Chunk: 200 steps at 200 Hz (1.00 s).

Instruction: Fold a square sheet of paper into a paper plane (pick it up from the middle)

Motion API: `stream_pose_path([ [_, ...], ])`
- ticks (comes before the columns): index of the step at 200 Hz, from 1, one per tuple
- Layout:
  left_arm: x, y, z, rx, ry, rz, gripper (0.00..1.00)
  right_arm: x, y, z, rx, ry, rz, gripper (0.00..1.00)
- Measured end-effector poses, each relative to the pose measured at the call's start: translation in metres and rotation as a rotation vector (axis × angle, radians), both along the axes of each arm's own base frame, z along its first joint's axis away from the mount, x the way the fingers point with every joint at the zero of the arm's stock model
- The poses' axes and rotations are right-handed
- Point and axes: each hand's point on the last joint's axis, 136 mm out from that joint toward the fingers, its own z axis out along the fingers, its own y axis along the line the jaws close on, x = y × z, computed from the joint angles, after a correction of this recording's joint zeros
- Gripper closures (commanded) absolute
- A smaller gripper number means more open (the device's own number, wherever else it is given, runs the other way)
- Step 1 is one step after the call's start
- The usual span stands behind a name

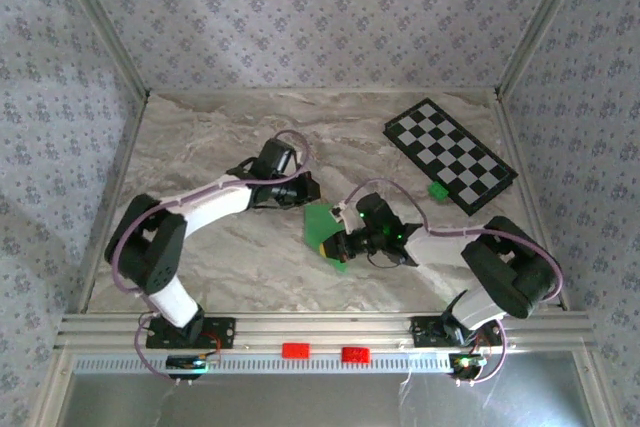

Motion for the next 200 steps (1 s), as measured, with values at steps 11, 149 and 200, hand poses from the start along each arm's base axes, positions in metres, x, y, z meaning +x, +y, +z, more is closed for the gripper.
stream_pose_path([
  [11,0.002,-0.008,-0.007,0.008,0.015,-0.024,0.96,-0.001,-0.003,-0.004,0.009,0.021,-0.011,1.00],
  [149,-0.011,-0.028,-0.083,0.125,0.145,-0.156,1.00,0.016,-0.015,-0.008,0.040,0.063,-0.076,1.00],
  [200,-0.010,-0.029,-0.084,0.130,0.145,-0.170,1.00,0.025,-0.026,-0.017,0.030,0.091,-0.107,1.00],
])
